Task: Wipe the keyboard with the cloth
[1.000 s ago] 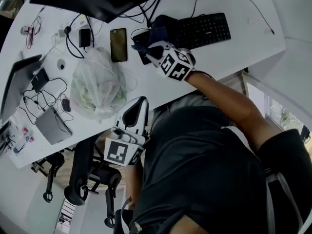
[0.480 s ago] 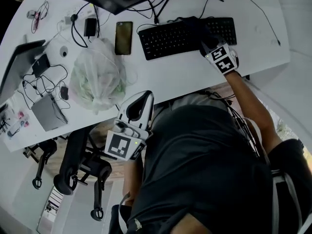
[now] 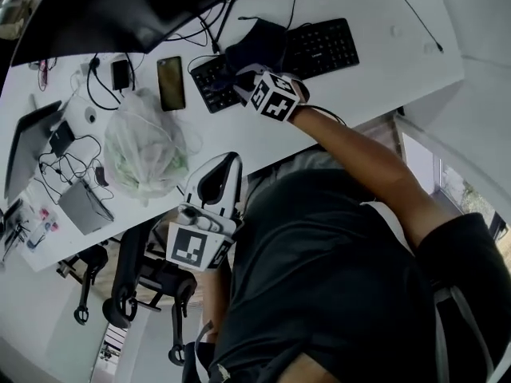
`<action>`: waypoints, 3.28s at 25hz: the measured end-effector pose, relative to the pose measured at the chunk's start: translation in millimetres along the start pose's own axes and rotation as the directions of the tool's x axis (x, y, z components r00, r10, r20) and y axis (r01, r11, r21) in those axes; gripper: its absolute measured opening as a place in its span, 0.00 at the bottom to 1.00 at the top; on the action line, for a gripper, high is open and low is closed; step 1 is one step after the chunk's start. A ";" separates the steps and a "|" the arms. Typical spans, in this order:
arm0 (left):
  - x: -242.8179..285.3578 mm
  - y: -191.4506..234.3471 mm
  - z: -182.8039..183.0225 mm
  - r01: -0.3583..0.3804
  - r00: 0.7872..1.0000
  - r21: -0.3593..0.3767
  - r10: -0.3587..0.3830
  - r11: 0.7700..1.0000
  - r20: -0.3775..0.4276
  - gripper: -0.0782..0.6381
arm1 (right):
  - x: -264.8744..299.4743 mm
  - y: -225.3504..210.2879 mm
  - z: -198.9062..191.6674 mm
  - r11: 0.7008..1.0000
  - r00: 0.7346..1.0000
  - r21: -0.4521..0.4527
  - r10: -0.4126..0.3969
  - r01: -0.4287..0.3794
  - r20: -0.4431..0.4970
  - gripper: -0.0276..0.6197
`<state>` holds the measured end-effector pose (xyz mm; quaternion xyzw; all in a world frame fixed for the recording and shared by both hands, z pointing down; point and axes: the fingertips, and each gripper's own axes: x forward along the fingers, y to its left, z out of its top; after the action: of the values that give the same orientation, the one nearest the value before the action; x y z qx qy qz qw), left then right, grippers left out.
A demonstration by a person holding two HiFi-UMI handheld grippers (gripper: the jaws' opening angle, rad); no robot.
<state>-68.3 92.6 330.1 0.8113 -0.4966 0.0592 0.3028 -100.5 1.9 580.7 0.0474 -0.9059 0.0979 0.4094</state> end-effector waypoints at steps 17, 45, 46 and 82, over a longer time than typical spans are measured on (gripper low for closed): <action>57.1 -26.1 17.6 0.033 0.999 0.072 -0.032 0.997 -0.020 0.11 | -86.9 -62.0 -55.1 0.992 0.993 0.038 -0.117 0.117 0.017 0.12; -19.4 30.1 1.1 -0.130 0.990 0.003 0.129 0.992 0.062 0.11 | 52.2 69.4 40.8 0.963 0.989 -0.228 0.139 -0.146 -0.045 0.12; -26.2 35.9 -0.8 -0.135 0.989 -0.006 0.135 0.991 0.067 0.11 | 43.4 57.9 27.2 0.966 0.991 -0.223 0.116 -0.128 -0.065 0.12; -55.4 78.6 3.7 -0.120 0.990 0.016 0.119 0.993 0.079 0.11 | 22.3 37.2 39.0 0.998 0.999 0.048 0.037 -0.037 0.002 0.11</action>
<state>-162.9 107.8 339.0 0.7849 -0.5551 0.0507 0.2706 -149.9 29.6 567.1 0.0407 -0.9042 0.1272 0.4056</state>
